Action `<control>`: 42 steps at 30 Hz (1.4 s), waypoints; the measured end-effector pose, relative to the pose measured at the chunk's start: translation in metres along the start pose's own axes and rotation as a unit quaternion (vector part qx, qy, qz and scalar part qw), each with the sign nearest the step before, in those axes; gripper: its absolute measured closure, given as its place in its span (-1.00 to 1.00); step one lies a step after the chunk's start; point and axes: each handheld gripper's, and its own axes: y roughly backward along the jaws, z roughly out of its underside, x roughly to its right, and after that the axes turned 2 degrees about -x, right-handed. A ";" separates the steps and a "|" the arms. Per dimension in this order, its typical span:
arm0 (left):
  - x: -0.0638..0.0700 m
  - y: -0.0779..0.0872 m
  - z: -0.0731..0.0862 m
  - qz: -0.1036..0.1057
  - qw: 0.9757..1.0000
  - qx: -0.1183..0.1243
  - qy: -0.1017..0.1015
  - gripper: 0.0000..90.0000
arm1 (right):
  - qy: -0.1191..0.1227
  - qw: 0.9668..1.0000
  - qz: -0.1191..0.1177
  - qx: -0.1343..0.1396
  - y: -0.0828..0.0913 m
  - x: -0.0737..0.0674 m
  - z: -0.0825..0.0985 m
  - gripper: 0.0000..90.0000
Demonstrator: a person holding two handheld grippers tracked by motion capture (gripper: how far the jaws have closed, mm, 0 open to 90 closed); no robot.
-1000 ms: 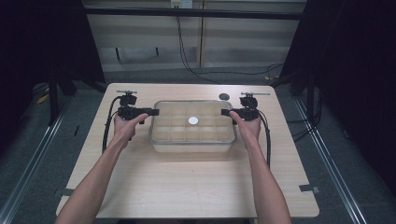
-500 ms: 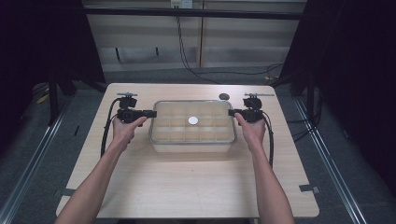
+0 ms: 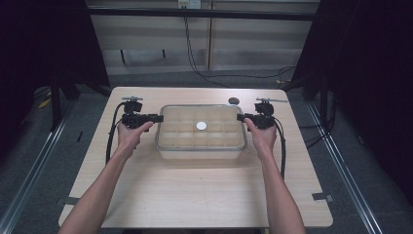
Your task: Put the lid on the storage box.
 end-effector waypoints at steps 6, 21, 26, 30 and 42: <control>0.005 0.026 0.012 -0.009 1.000 0.012 -0.023 0.06 | 0.039 0.999 -0.010 0.019 0.028 -0.006 0.002 0.06; 0.026 0.069 0.042 -0.009 0.998 0.017 -0.067 -0.10 | 0.061 0.995 -0.065 0.044 0.077 -0.018 0.033 0.07; 0.034 0.085 0.046 -0.005 0.997 0.025 -0.070 -0.18 | 0.056 0.993 -0.088 0.059 0.088 -0.023 0.049 0.07; 0.038 0.096 0.056 0.004 0.997 0.018 -0.077 -0.20 | 0.060 0.991 -0.097 0.068 0.101 -0.024 0.059 0.02; 0.049 0.116 0.107 -0.005 0.996 0.003 -0.090 -0.22 | 0.083 0.992 -0.079 0.045 0.128 -0.030 0.100 -0.08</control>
